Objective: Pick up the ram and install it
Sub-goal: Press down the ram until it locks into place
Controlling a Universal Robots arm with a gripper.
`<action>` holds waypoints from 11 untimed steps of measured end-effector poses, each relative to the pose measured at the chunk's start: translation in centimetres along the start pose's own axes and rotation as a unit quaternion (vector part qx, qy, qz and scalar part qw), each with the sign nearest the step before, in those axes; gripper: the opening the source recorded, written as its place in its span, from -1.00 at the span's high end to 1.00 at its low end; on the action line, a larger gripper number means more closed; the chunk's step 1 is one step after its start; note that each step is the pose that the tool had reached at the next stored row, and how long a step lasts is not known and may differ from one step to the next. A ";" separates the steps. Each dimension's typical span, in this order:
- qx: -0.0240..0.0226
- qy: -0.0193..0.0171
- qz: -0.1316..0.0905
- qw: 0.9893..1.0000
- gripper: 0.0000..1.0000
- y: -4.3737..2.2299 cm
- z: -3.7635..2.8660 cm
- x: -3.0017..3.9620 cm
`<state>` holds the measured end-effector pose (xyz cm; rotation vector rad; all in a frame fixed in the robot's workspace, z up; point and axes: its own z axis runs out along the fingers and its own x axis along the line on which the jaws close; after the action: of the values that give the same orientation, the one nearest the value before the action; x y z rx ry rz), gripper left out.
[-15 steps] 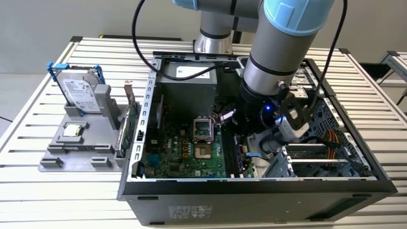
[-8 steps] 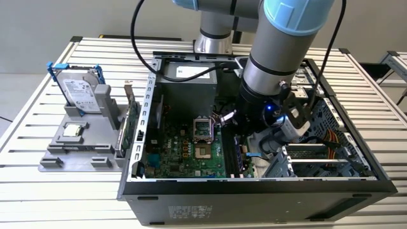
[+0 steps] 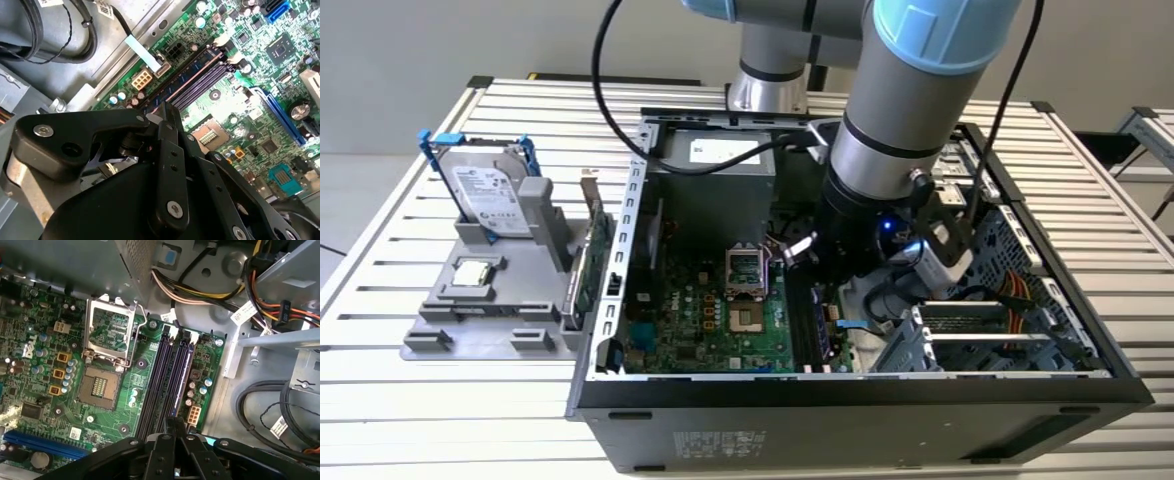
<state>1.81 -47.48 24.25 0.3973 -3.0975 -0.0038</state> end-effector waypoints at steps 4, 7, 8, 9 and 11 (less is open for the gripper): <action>0.000 0.000 -0.016 1.000 1.00 0.01 0.00 0.00; 0.001 0.000 -0.027 1.000 1.00 0.02 0.00 0.00; 0.001 0.000 -0.030 1.000 1.00 0.02 0.00 0.00; 0.001 0.000 -0.034 0.999 1.00 0.02 0.00 -0.01; 0.001 0.000 -0.042 0.999 1.00 0.03 0.00 0.00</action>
<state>1.81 -47.45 24.24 0.5266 -3.0781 -0.0026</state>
